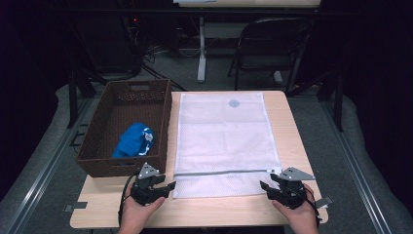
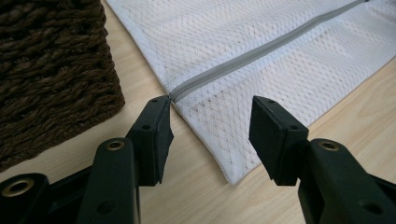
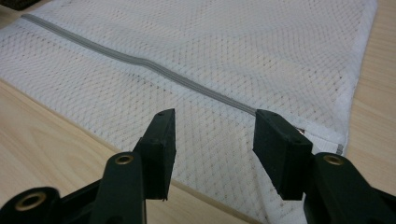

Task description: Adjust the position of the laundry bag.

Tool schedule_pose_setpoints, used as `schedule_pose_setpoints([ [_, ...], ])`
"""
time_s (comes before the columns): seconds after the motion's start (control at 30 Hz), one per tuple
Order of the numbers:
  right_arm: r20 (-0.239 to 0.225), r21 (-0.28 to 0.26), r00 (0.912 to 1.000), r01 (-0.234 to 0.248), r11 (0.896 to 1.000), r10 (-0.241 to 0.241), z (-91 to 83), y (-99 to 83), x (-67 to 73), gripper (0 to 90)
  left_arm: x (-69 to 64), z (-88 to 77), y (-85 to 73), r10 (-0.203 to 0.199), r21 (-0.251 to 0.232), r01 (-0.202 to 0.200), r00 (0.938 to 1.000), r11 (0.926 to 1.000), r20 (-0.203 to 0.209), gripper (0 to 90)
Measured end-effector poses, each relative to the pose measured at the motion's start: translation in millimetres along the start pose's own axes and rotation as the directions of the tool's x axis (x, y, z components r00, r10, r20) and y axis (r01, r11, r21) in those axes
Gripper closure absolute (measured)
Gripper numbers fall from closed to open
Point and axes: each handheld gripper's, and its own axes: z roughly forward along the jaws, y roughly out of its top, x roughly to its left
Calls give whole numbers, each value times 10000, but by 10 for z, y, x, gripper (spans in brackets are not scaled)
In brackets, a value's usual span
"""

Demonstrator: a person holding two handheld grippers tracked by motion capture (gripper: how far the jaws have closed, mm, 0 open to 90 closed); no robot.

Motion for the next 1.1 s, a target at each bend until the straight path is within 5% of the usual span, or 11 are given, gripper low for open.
schedule_pose_setpoints([
  [0.77,-116,-396,9999,-84,9992,80,-43,-30,-14,493,-71,41,21,509,-4,-509,9985,9987,177,518],
  [1.1,233,-405,9994,-234,9989,244,-74,-38,-81,537,-123,217,1,993,860,-979,9950,9915,-117,528],
])
